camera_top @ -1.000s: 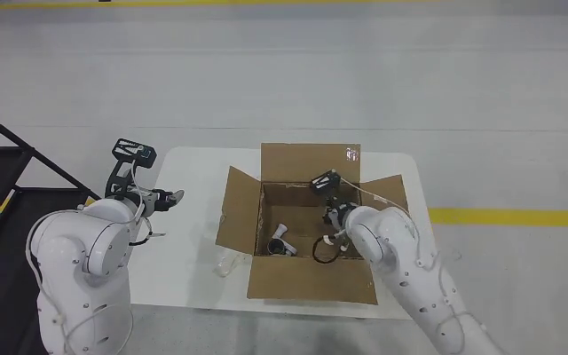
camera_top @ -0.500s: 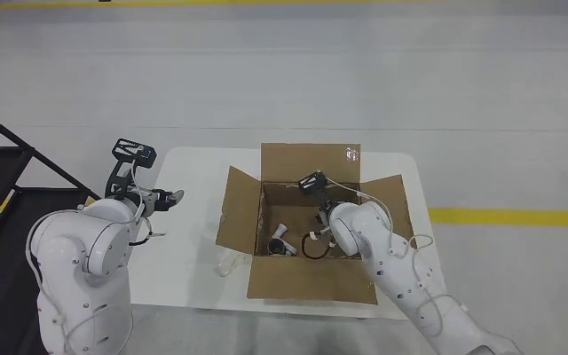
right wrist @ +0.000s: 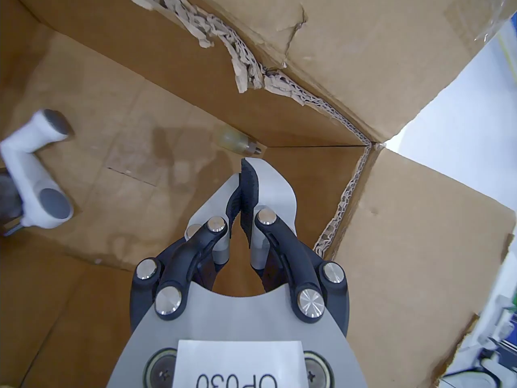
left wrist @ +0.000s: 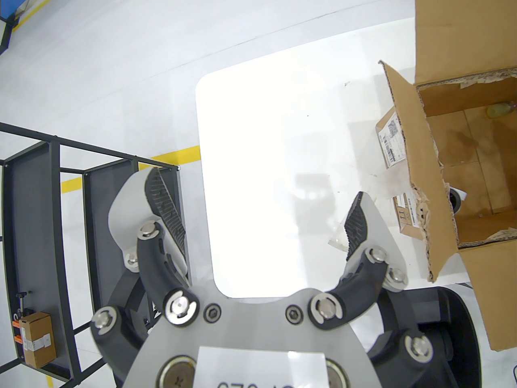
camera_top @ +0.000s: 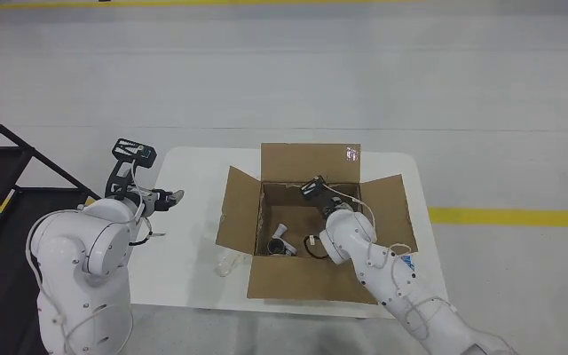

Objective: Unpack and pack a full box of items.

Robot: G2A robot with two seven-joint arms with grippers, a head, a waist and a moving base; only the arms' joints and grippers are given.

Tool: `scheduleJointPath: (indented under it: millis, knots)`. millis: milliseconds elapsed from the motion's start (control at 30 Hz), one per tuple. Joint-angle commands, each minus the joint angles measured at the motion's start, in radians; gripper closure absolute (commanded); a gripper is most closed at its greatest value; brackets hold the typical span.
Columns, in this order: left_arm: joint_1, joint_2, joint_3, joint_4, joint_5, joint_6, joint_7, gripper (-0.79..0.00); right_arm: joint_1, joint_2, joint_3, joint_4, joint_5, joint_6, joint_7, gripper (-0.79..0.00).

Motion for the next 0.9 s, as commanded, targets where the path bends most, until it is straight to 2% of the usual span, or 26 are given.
scheduleJointPath:
  millis: [0,33,67,100,200,300,667,867]
  knots:
    - [0.0,0.0,0.0,0.0,0.0,0.0,0.0,-0.785,0.022,-0.014,-0.02,0.052,0.002,-0.007,-0.031,0.0]
    - [0.0,0.0,0.0,0.0,0.0,0.0,0.0,-0.785,0.033,-0.02,-0.028,0.079,0.004,-0.023,-0.049,0.0]
    - [0.0,0.0,0.0,0.0,0.0,0.0,0.0,-0.785,0.044,-0.026,-0.035,0.106,0.002,-0.028,-0.063,-0.062]
    - [0.0,0.0,0.0,0.0,0.0,0.0,0.0,-0.785,0.055,-0.032,-0.041,0.131,0.009,-0.039,-0.076,-0.179]
    - [0.0,0.0,0.0,0.0,0.0,0.0,0.0,-0.785,0.088,-0.05,-0.055,0.207,0.021,-0.057,-0.096,-0.2]
    - [0.0,0.0,0.0,0.0,0.0,0.0,0.0,-0.785,0.115,-0.067,-0.062,0.271,0.046,-0.079,-0.109,-0.28]
    - [0.0,0.0,0.0,0.0,0.0,0.0,0.0,-0.785,0.175,-0.129,-0.092,0.45,0.113,-0.101,-0.125,-0.345]
    - [0.0,0.0,0.0,0.0,0.0,0.0,0.0,-0.785,0.201,-0.166,-0.122,0.529,0.107,-0.081,-0.126,-0.369]
